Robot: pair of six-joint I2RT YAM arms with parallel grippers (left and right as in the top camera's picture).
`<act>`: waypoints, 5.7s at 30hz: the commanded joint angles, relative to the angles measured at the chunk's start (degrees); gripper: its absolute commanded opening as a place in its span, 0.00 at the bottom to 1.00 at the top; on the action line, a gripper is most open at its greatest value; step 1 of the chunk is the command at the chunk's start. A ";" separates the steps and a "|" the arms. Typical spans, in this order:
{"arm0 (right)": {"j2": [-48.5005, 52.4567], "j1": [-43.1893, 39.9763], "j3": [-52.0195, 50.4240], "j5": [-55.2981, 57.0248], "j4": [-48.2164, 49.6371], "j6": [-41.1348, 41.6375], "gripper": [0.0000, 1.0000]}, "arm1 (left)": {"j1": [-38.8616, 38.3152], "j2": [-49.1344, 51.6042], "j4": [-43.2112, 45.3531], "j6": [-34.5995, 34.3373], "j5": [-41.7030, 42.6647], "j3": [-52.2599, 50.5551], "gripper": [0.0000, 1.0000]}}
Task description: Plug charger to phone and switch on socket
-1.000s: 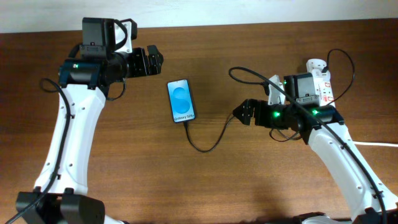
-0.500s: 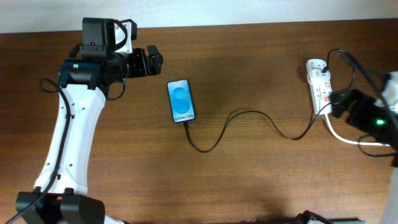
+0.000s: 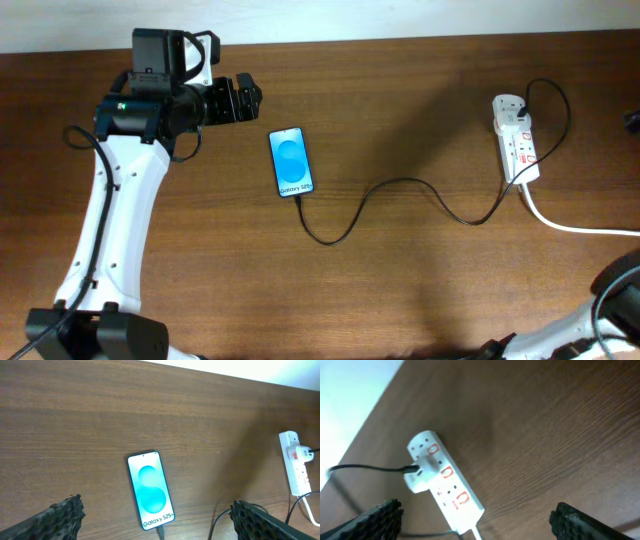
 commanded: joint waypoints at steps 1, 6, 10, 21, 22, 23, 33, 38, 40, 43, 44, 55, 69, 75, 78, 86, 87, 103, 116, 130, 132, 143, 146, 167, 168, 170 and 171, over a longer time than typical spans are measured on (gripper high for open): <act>5.53 1.88 0.98 0.76 1.60 0.17 0.99 | 0.13 -1.33 0.11 0.92 -0.42 0.24 0.99; 11.43 9.79 0.66 9.46 6.71 0.24 0.99 | 0.13 -1.33 0.11 0.92 -0.42 0.24 0.99; 15.98 12.66 0.57 9.60 8.96 1.62 0.99 | 0.15 -1.33 0.11 0.90 -0.42 0.24 0.99; 20.06 17.66 -0.17 14.10 11.56 0.00 0.99 | 0.13 -1.33 0.11 0.92 -0.44 0.24 0.99; 20.41 18.10 -0.17 14.32 11.63 0.00 0.99 | 0.13 -1.33 0.11 0.92 -0.42 0.24 0.99; 21.07 18.58 -0.20 14.47 11.19 0.00 0.99 | 0.15 -1.33 0.11 0.92 -0.42 0.24 0.99; 21.84 20.11 -0.20 15.17 2.91 -0.04 0.99 | 0.15 -1.33 0.11 0.92 -0.42 0.24 0.99; 21.84 20.33 -0.17 15.56 1.60 0.04 0.99 | 0.13 -1.33 0.11 0.92 -0.42 0.24 0.99; 21.18 18.93 1.07 15.54 0.66 2.16 0.99 | 0.15 -1.33 0.11 0.92 -0.42 0.24 0.99; 15.89 13.53 4.24 15.54 -2.49 4.00 0.99 | 0.15 -1.33 0.11 0.92 -0.42 0.24 0.99; 13.03 11.02 4.24 15.54 -2.67 5.44 0.99 | 0.15 -1.33 0.11 0.92 -0.42 0.24 1.00; -17.33 5.86 4.24 -3.06 -6.56 -0.46 0.98 | 0.15 -1.33 0.11 0.90 -0.42 0.24 0.99; -32.70 30.62 4.22 -1.38 -28.92 -9.25 0.98 | 0.13 -1.33 0.11 0.90 -0.42 0.24 0.99; -31.08 30.58 4.22 -1.36 -29.24 -9.25 0.98 | 0.15 -1.33 0.11 0.90 -0.42 0.24 0.99; -31.08 30.58 4.22 -1.36 -29.24 -9.25 0.98 | 0.13 -1.33 0.11 0.90 -0.44 0.24 0.99; -31.08 30.58 4.22 -1.38 -29.24 -9.25 0.98 | 0.13 -1.33 0.11 0.92 -0.42 0.24 0.99; -31.08 30.58 4.22 -1.38 -29.24 -9.25 0.98 | 0.13 -1.33 0.11 0.90 -0.44 0.24 0.99; -46.47 49.88 -14.03 19.78 6.78 -15.87 0.99 | 0.15 -1.33 0.11 0.90 -0.44 0.24 0.99; -102.01 49.90 -93.20 16.39 57.35 -15.87 0.98 | 0.15 -1.33 0.11 0.92 -0.42 0.24 0.99; -111.12 49.27 -101.66 17.03 49.18 -15.87 0.98 | 0.15 -1.33 0.11 0.92 -0.42 0.24 0.99; -111.12 49.27 -101.66 17.03 49.18 -15.87 0.98 | 0.13 -1.33 0.11 0.92 -0.44 0.24 0.99; -111.12 49.27 -101.66 17.03 49.18 -15.87 0.98 | -0.37 -9.68 -4.11 0.94 -7.04 -4.17 0.99; -111.10 49.27 -101.66 17.03 49.18 -15.87 0.98 | -0.24 -27.12 7.15 1.64 -8.68 -26.29 0.99; -111.10 49.27 -101.66 17.03 49.18 -15.87 0.98 | 3.32 -91.30 45.33 20.41 -9.01 -96.00 0.99; -111.10 49.27 -101.66 17.03 49.18 -15.87 0.98 | 3.32 -92.19 45.33 20.41 -9.01 -96.00 0.99; -111.10 49.27 -101.66 17.03 49.18 -15.87 0.98 | 3.32 -95.65 46.07 20.41 -9.01 -96.00 0.99; -111.12 49.27 -101.66 17.03 49.18 -15.87 0.98 | 3.32 -95.71 45.38 20.41 -9.03 -96.00 0.99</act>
